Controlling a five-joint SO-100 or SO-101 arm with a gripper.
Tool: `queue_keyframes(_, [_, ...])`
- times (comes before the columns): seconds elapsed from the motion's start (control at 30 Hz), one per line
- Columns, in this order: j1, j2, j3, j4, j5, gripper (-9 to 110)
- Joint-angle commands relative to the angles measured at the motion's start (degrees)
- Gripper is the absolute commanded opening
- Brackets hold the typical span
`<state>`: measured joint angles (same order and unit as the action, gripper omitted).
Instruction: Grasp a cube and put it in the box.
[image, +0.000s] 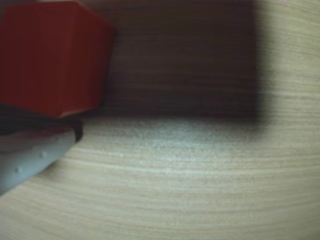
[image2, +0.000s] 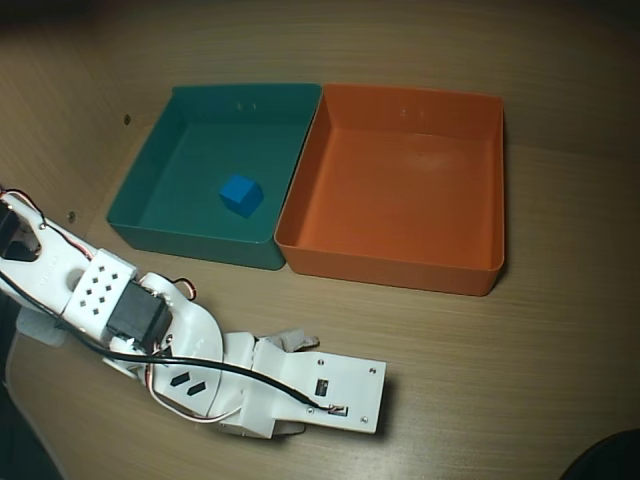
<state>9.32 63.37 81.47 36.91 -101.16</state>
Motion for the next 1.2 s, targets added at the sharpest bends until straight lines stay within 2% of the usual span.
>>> queue_keyframes(0.0, [0.2, 2.0, -0.9, -0.9, 0.4, 27])
queue_keyframes(0.2, [0.2, 2.0, -0.9, -0.9, 0.4, -1])
queue_keyframes(0.27, [0.2, 2.1, -0.9, -0.9, 0.4, -7])
queue_keyframes(0.4, [0.2, 2.3, -0.9, -0.9, 0.4, -4])
queue_keyframes(0.67, [0.2, 2.5, -1.1, -0.9, 0.4, -6])
queue_keyframes(1.17, [-1.9, 10.6, -12.2, -0.9, 0.5, -6])
